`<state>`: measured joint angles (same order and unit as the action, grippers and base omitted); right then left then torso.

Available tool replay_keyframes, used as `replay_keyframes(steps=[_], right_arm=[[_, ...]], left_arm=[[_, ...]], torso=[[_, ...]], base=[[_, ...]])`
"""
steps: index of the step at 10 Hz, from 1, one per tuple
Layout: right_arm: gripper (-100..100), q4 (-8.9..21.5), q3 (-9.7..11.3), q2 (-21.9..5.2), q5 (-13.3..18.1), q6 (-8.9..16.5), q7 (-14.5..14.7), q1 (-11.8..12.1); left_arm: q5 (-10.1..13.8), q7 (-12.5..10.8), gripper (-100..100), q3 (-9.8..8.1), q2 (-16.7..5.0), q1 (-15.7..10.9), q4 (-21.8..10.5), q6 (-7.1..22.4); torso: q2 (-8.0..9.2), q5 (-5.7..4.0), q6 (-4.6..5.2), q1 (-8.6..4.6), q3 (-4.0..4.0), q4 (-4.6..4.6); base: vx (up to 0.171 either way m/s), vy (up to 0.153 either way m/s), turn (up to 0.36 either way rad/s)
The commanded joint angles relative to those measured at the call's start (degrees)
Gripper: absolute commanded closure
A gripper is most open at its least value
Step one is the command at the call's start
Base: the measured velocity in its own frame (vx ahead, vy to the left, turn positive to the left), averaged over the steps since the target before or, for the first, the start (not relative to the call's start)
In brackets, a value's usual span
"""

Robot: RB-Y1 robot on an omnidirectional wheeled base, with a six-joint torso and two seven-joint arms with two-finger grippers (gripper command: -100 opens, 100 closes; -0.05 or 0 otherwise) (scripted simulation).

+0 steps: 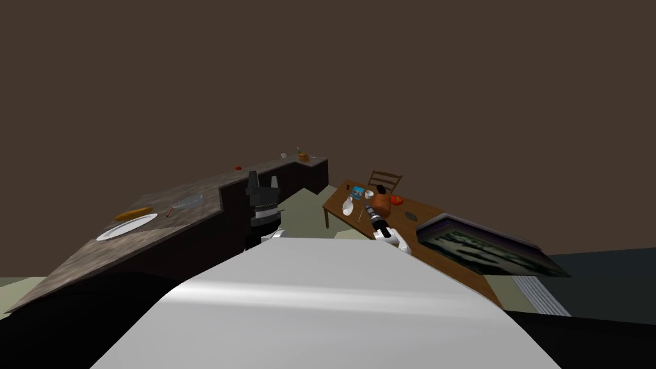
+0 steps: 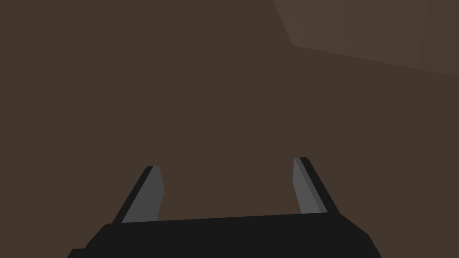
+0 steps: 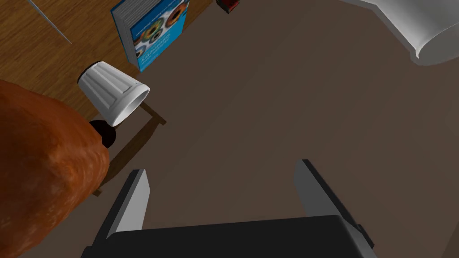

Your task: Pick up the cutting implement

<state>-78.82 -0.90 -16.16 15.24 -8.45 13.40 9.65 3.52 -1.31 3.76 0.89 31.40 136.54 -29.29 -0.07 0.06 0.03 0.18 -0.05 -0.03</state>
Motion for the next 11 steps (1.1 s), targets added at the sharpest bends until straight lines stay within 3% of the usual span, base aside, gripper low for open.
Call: replay_keyframes(steps=[1, 7, 9, 11], right_arm=[[-100, 2.86, 0.05, -0.76, 0.68, 1.52, 0.95, -1.32], [-100, 13.21, 0.18, -3.04, 2.35, 5.46, 3.33, -5.12], [-100, 14.24, 0.18, -3.04, 2.35, 5.46, 3.33, -5.12], [-100, 17.47, 0.22, -3.80, 2.88, 6.72, 4.08, -6.33]], left_arm=[[0.00, 0.00, 0, 0.00, 0.00, 0.00, 0.00, 0.00], [0.00, 0.00, 0, 0.00, 0.00, 0.00, 0.00, 0.00], [0.00, 0.00, 0, 0.00, 0.00, 0.00, 0.00, 0.00], [0.00, 0.00, 0, 0.00, 0.00, 0.00, 0.00, 0.00]], torso=[[0.00, 0.00, 0.00, 0.00, 0.00, 0.00], [-0.03, 0.00, 0.00, 0.02, -0.02, -0.01], [-0.05, 0.01, 0.00, 0.04, -0.03, -0.01], [0.01, 0.00, -0.01, -0.04, 0.01, 0.01]], base=[[0.060, 0.071, 0.030], [0.045, 0.063, 0.026], [0.031, 0.046, 0.007], [0.031, 0.045, 0.027]])
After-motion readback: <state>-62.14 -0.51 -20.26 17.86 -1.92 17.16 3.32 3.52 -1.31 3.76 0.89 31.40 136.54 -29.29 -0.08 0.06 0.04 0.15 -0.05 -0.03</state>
